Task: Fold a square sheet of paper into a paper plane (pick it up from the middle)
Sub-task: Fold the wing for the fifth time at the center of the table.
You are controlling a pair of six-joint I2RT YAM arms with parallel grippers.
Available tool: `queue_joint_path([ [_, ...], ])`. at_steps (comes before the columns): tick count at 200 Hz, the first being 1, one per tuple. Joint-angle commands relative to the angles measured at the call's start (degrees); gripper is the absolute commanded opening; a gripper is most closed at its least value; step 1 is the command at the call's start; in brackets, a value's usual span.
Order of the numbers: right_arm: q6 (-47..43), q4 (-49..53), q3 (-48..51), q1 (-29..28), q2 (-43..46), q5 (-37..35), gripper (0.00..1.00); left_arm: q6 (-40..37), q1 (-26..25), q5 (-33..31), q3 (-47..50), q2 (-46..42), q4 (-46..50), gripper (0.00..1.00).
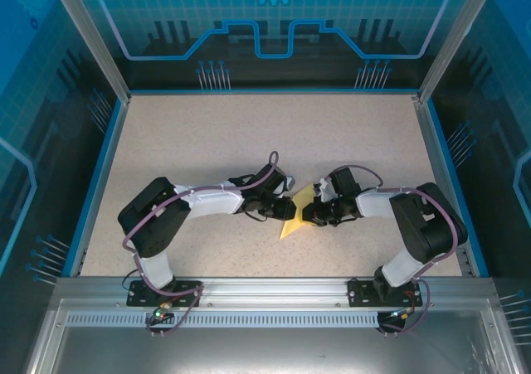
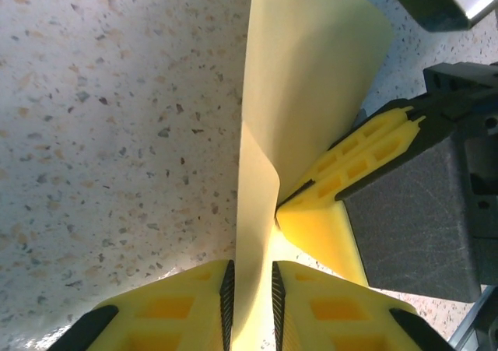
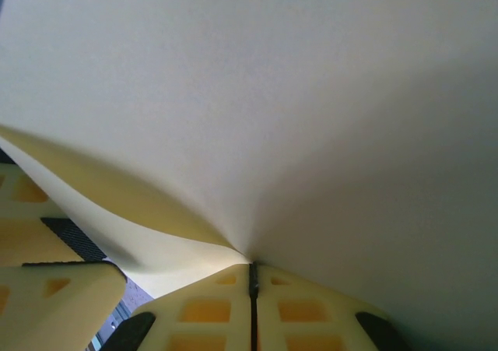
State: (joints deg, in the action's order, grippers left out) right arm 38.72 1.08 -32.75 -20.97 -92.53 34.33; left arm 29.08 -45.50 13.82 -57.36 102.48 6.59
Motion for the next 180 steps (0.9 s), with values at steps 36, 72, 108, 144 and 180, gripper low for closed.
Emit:
queue_joint_path([
  [36, -0.88, 5.14, 1.57, -0.15, -1.84, -7.00, 0.08, -0.37, -0.27, 0.54, 2.43, -2.72, 0.94, 0.21],
  [72, -1.01, 5.42, 1.38, -0.16, -1.69, -7.00, 0.08, -1.47, -1.18, -1.11, 2.35, -1.90, 2.30, 0.15],
  [108, -1.10, 5.52, 1.57, -0.11, -1.77, -7.17, 0.08, -2.40, -2.13, -4.20, 1.41, -1.86, 4.00, 0.10],
  [144, -1.00, 5.34, 1.72, -0.08, -1.82, -7.24, 0.08, -3.41, -3.36, -9.65, -1.39, -0.53, 7.63, 0.06],
  [180, -1.01, 5.16, 1.77, -0.10, -1.99, -7.11, 0.08, -4.39, -5.14, -14.71, -3.40, 0.04, 10.14, 0.08],
])
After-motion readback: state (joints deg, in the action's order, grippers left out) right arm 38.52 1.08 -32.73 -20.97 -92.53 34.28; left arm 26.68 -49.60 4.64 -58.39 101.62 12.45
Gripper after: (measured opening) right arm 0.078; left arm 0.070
